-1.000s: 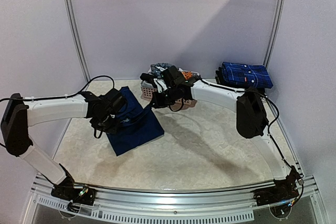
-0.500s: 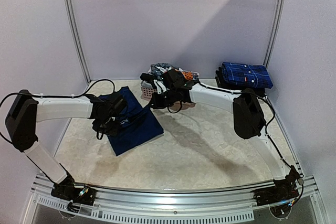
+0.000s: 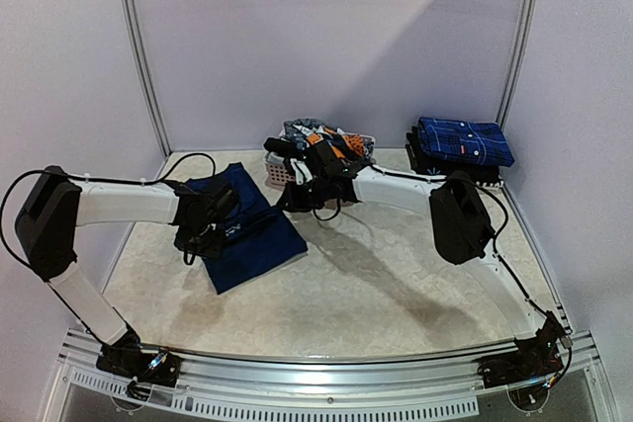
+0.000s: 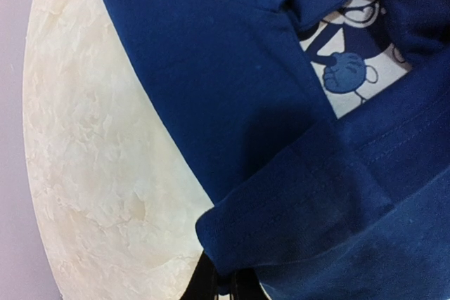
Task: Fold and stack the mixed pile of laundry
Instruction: Fold the rectangle-folded T-shirt at the center of the board.
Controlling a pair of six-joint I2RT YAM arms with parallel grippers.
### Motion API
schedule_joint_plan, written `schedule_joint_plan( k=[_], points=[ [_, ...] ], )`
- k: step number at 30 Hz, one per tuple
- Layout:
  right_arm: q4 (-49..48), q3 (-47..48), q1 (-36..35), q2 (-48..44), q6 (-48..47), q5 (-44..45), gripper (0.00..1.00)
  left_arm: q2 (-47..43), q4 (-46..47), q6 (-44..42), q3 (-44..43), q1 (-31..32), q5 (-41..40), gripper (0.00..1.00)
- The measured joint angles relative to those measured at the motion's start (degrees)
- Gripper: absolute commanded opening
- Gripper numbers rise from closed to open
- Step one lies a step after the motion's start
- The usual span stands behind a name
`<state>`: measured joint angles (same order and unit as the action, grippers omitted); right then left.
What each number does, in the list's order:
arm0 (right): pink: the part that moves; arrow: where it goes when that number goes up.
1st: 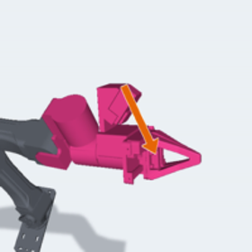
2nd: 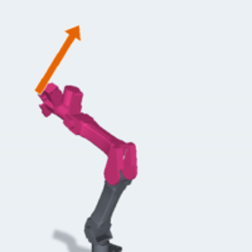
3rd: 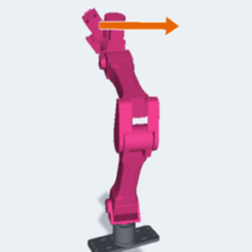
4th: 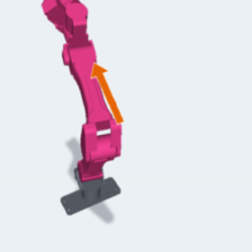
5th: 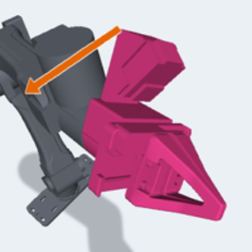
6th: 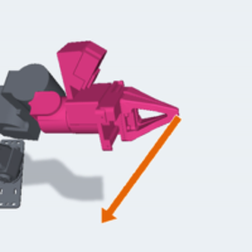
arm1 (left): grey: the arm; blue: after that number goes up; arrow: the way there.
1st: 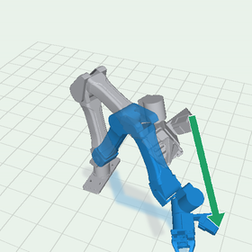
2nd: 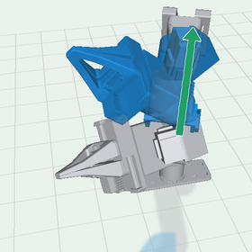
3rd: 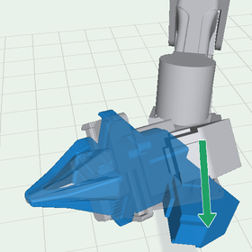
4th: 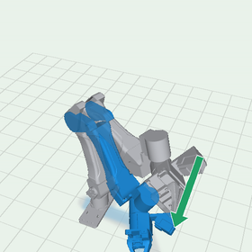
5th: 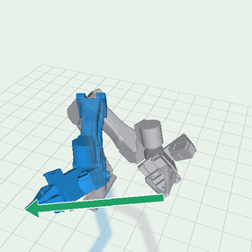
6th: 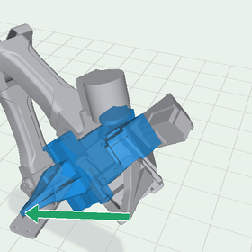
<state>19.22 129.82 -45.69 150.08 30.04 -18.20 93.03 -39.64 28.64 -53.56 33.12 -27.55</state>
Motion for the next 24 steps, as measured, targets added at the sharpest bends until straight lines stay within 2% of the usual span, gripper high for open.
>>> schedule_joint_plan(
  k=[8, 11, 17, 24],
  points=[
    [-0.4, 0.0, 0.0, 0.0, 0.2, -0.9, 0.41, 1.8, 0.7, 0.7, 0.1, -0.2, -0.2, 0.00],
    [-0.2, 0.0, 0.0, 0.0, -0.5, -1.6, 0.50, 2.0, 1.1, 1.3, 0.1, -0.5, -0.3, 0.04],
    [1.4, -2.8, 0.0, -3.6, -2.8, -1.8, 0.57, 2.1, 1.7, 2.6, 0.1, -2.2, -1.3, 0.25],
    [-0.3, -18.8, 0.0, -18.3, -5.5, -0.1, 0.57, 2.1, 2.3, 3.9, -1.0, -5.2, -4.8, 0.45]
  ],
)
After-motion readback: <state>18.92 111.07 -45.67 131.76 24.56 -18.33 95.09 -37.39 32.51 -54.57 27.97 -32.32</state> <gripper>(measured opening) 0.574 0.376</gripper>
